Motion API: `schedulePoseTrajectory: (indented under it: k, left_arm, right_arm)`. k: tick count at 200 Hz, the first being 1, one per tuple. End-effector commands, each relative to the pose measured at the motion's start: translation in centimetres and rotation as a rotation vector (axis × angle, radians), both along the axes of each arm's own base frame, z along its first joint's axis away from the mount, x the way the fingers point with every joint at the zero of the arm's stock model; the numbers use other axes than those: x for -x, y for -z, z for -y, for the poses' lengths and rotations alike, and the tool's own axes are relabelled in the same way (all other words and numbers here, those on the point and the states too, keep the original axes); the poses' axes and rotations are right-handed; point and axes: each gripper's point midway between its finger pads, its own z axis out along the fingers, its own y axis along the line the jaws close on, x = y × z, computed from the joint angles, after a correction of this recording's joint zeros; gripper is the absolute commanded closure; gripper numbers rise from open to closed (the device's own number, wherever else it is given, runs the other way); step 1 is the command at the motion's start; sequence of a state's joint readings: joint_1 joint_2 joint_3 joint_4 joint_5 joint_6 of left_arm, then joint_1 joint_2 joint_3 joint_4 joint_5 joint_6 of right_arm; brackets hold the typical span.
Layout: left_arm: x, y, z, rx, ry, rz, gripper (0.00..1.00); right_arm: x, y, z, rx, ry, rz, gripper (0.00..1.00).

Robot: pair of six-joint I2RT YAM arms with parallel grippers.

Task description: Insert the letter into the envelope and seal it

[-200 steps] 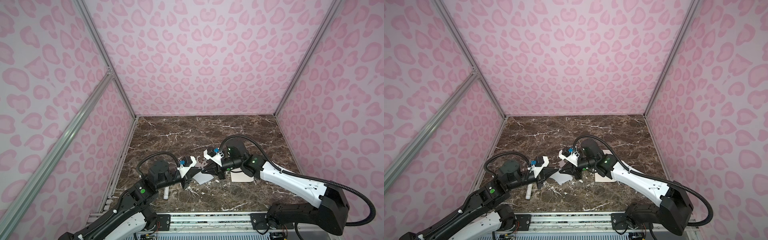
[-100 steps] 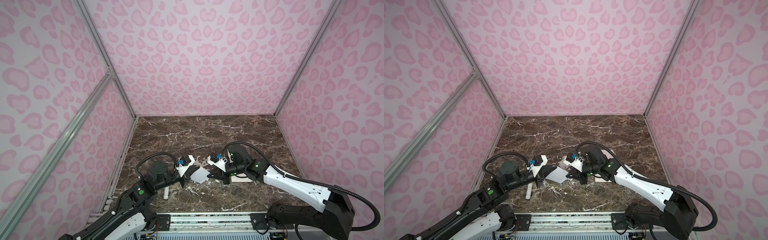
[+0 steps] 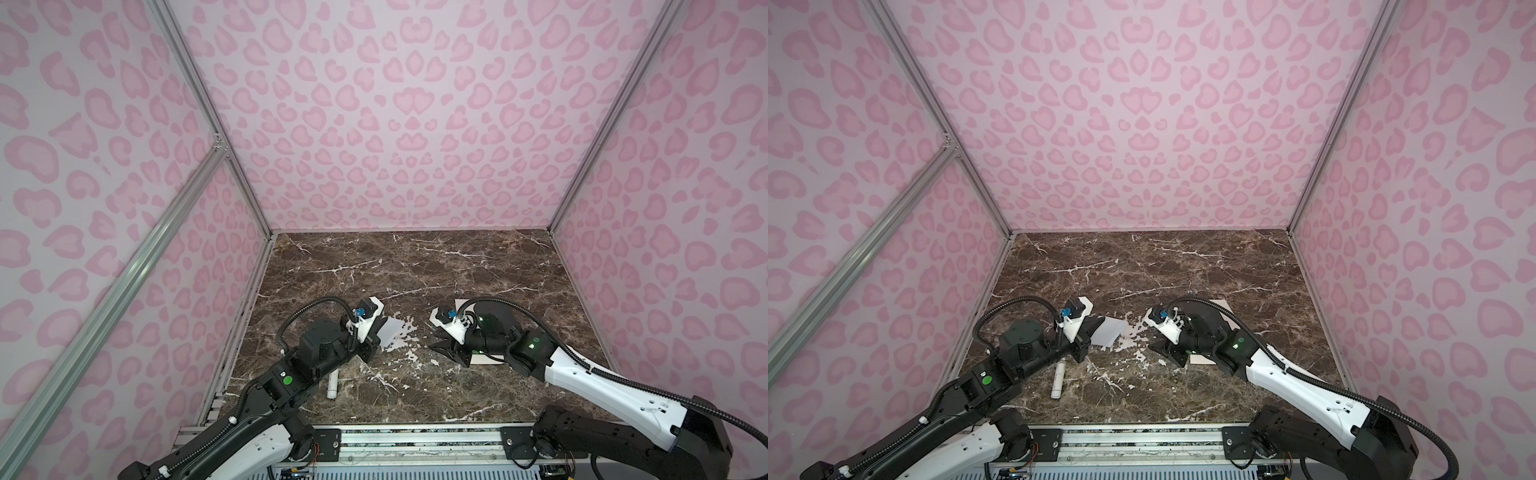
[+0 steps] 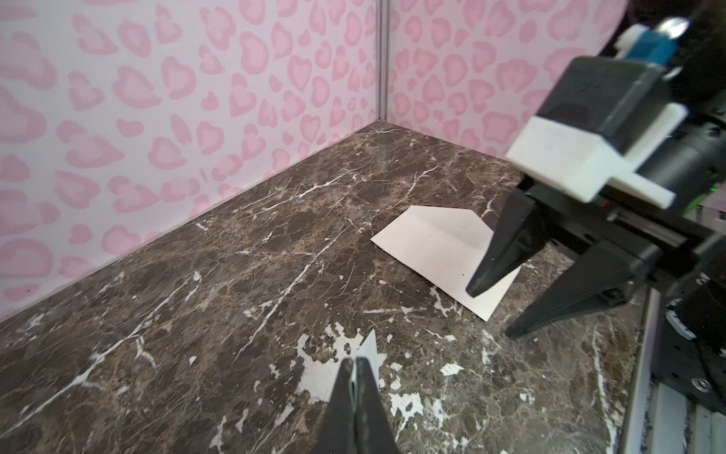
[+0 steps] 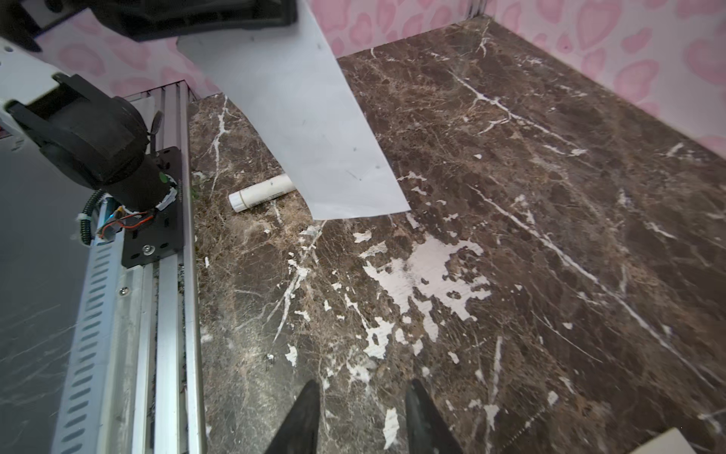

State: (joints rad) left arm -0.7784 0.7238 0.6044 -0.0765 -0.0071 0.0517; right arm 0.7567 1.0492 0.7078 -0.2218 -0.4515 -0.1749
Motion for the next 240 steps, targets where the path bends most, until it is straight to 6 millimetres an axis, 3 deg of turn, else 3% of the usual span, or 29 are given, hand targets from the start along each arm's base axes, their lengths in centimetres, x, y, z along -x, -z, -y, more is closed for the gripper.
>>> schedulePoseTrajectory:
  k: [1,45,83,156,240]
  left_arm:
    - [-1.2,-1.0,-0.4,0.039,-0.063,0.017,0.96]
    - [-4.9,-0.7,-3.1,0.181,-0.332,-0.036,0.96]
    - [-7.4,0.0,-6.4,0.465,-0.618,-0.122,0.96]
    - [-10.5,4.1,-6.7,0.719,-0.821,-0.296,0.96]
    - [-12.4,8.1,-8.0,0.923,-0.968,-0.325,0.96]
  right_arm:
    - [-1.4,-1.3,0.2,-0.046,0.070,0.064,0.60]
    - [-2.6,-2.7,1.1,-0.101,0.165,0.110,0.60]
    - [-3.6,-4.3,1.7,-0.156,0.243,0.152,0.59]
    - [-3.8,-5.2,2.6,-0.208,0.305,0.177,0.59]
    - [-3.3,-5.6,3.3,-0.224,0.316,0.185,0.58]
